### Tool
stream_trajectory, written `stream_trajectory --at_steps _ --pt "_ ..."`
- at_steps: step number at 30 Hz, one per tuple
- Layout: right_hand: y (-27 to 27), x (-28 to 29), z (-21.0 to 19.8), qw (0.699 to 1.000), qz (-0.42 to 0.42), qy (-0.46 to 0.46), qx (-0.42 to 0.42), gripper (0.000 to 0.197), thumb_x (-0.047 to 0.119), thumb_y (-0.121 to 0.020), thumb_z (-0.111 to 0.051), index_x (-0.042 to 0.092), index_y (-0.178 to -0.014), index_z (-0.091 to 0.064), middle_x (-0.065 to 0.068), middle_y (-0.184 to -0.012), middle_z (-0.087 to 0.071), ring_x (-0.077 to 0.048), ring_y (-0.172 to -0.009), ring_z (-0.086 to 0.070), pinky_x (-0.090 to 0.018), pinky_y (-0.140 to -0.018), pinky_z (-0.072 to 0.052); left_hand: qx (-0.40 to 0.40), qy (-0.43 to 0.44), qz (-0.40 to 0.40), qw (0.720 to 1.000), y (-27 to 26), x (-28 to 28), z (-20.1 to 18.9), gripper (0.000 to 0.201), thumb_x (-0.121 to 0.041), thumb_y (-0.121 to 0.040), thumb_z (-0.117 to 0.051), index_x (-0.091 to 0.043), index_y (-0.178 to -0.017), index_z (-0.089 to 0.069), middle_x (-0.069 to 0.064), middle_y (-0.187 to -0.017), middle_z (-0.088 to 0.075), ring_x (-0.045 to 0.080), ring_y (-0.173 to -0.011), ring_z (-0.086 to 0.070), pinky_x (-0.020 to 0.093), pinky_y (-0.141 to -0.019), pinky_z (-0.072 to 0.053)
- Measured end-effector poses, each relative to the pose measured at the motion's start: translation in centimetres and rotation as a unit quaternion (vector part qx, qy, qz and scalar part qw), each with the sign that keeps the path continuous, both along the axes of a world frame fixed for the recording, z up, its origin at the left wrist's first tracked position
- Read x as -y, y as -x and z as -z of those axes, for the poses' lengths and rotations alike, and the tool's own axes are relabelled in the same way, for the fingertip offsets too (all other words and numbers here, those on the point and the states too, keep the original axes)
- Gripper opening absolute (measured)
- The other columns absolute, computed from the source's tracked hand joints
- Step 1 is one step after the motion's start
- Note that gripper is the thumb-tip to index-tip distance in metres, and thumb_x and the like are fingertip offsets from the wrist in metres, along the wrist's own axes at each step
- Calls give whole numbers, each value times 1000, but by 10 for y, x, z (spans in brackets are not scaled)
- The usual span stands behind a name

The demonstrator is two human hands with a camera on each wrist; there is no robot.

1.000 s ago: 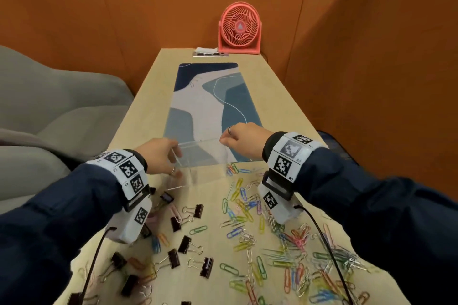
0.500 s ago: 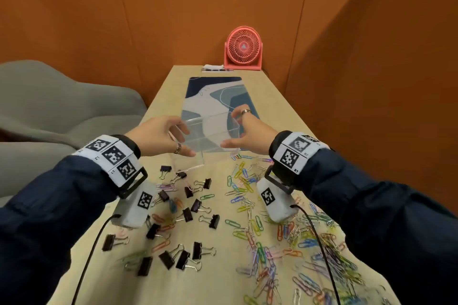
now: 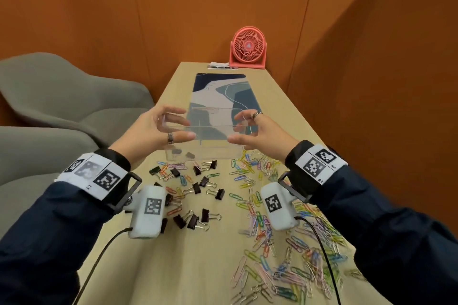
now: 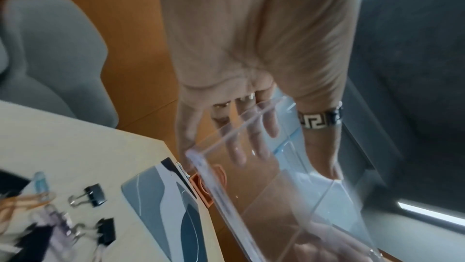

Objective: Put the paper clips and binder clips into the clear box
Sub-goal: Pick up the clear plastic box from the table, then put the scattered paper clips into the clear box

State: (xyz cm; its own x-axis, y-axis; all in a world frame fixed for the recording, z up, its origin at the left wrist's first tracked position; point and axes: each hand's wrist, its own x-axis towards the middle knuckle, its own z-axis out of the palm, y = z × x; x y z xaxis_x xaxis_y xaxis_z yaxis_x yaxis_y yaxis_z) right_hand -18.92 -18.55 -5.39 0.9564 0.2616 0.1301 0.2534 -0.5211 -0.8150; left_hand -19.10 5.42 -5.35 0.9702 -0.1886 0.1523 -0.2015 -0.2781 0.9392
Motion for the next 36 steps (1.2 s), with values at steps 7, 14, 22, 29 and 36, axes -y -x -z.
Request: stream_trajectory --at_steps 7,14,22,29,36 --pt "3 8 9 999 -17 13 -47 45 31 -83 -67 19 -121 -48 3 -109 -58 -15 -86 -65 -30 -79 -56 -56 51 8 997 11 3 16 64 -36 -53 -86 -39 -110 -55 0 -105 -69 30 -96 -68 52 -79 -56" --pt "-51 22 24 970 24 187 -152 56 42 -101 -18 7 -136 -45 -14 -138 -49 -30 -124 -47 -32 -96 -36 -26 93 -69 993 -19 -4 38 57 -21 -62 -75 -34 -113 -53 6 -112 -64 22 -98 -65 46 -79 -56" --pt "-123 7 71 893 -6 418 -168 44 26 -101 -31 4 -139 -37 -15 -143 -43 -29 -129 -42 -34 -107 -32 -16 80 -74 994 -43 -9 56 54 -22 -59 -76 -38 -106 -54 5 -109 -65 25 -96 -67 49 -83 -54" --pt "-123 -1 76 839 -59 521 -147 52 35 -98 -39 4 -140 -34 -16 -143 -42 -33 -129 -43 -40 -109 -33 -19 78 -75 994 -46 -7 52 57 -29 -56 -82 -40 -105 -55 3 -109 -66 27 -102 -65 53 -87 -53" --pt "-93 12 50 848 -107 494 -159 44 34 -99 -39 14 -138 -45 -2 -143 -45 -20 -130 -43 -29 -108 -29 -22 89 -72 993 -37 -4 49 57 -26 -57 -77 -39 -107 -54 3 -109 -65 23 -100 -65 46 -83 -55"
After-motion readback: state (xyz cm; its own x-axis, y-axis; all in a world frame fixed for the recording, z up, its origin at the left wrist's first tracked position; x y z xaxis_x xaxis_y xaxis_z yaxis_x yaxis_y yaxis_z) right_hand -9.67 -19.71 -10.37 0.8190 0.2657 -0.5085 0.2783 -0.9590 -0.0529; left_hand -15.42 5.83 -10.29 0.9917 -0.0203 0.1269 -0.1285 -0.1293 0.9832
